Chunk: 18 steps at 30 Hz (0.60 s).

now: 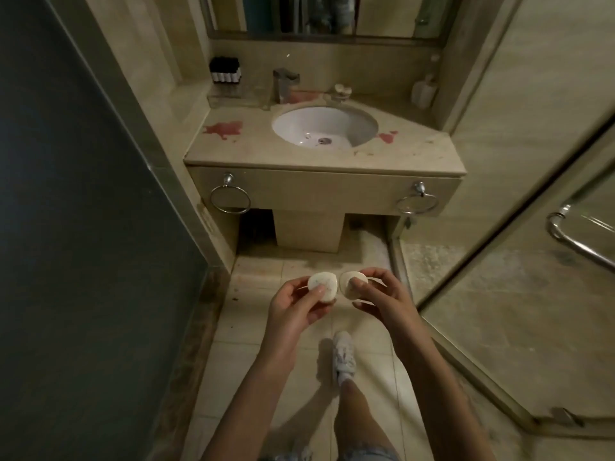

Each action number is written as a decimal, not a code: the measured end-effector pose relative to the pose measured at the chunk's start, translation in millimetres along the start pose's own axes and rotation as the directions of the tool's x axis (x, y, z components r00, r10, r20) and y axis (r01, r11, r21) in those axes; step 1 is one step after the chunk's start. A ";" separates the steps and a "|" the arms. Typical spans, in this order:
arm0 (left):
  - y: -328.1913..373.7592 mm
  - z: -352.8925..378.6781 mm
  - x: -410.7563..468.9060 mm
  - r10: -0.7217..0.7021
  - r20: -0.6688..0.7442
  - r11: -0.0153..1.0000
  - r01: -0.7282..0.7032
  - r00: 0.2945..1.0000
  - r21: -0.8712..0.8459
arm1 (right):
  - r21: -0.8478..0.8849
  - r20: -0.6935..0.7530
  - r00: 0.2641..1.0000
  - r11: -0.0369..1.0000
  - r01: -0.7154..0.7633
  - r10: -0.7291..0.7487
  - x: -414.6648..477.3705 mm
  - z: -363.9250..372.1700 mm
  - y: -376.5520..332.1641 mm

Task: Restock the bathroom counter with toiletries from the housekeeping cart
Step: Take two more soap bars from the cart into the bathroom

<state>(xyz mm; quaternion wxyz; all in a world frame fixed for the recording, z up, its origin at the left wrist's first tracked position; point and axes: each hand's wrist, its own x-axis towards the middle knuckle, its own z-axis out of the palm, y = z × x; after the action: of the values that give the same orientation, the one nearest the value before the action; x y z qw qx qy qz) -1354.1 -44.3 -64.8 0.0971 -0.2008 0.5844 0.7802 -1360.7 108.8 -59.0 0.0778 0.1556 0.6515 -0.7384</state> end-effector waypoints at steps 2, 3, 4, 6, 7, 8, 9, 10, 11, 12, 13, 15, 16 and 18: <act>9.9 8.1 29.0 -0.017 -0.039 0.998 0.015 0.999 -0.053 | 0.026 0.022 0.999 0.999 -0.025 0.024 34.2 3.1 -6.5; 15.8 13.5 45.3 -0.020 -0.055 0.997 0.016 0.998 -0.073 | 0.035 0.033 0.999 0.999 -0.035 0.033 52.7 4.6 -11.1; 22.5 20.3 62.9 -0.018 -0.070 0.996 0.012 0.997 -0.084 | 0.045 0.045 0.998 0.998 -0.042 0.040 72.7 5.0 -16.7; 36.5 37.7 99.5 -0.011 -0.086 0.995 0.002 0.996 -0.099 | 0.077 0.069 0.997 0.996 -0.051 0.046 115.7 2.5 -30.6; 44.0 47.2 118.7 -0.004 -0.089 0.995 -0.005 0.996 -0.104 | 0.087 0.077 0.996 0.995 -0.048 0.041 138.2 -0.2 -39.4; 52.8 57.7 137.6 0.003 -0.088 0.994 -0.012 0.996 -0.109 | 0.092 0.080 0.996 0.995 -0.042 0.034 160.8 -3.3 -49.2; 61.8 68.2 157.1 0.010 -0.080 0.994 -0.019 0.997 -0.112 | 0.095 0.080 0.996 0.995 -0.035 0.028 183.1 -7.0 -59.9; 70.9 79.3 176.7 0.016 -0.070 0.993 -0.024 0.997 -0.116 | 0.099 0.079 0.997 0.995 -0.029 0.021 204.7 -11.2 -70.6; 79.7 91.2 196.2 0.018 -0.062 0.992 -0.026 0.998 -0.124 | 0.102 0.079 0.997 0.995 -0.024 0.016 225.2 -16.1 -81.5; 88.2 103.3 214.2 0.019 -0.063 0.991 -0.027 0.998 -0.130 | 0.097 0.082 0.997 0.995 -0.018 0.010 244.0 -21.2 -92.4; 96.2 115.2 232.9 0.019 -0.072 0.990 -0.029 0.997 -0.135 | 0.088 0.086 0.996 0.996 -0.011 0.003 262.6 -25.8 -103.0; 109.2 136.7 267.3 0.016 -0.084 0.988 -0.029 0.996 -0.154 | 0.087 0.085 0.996 0.996 0.001 -0.008 297.6 -34.5 -122.6; 114.2 145.8 282.4 0.007 -0.089 0.986 -0.022 0.996 -0.165 | 0.091 0.081 0.997 0.996 0.002 -0.010 313.8 -38.5 -130.8; 122.0 159.5 308.0 -0.018 -0.098 0.990 0.004 0.995 -0.141 | 0.114 0.076 0.997 0.994 -0.002 -0.006 343.3 -44.0 -144.2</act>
<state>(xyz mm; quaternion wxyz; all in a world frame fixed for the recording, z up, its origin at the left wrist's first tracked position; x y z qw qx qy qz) -1710.4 45.4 -52.0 0.0580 -0.2488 0.5308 0.8081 -1723.4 202.4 -42.0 0.0928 0.1311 0.6051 -0.7798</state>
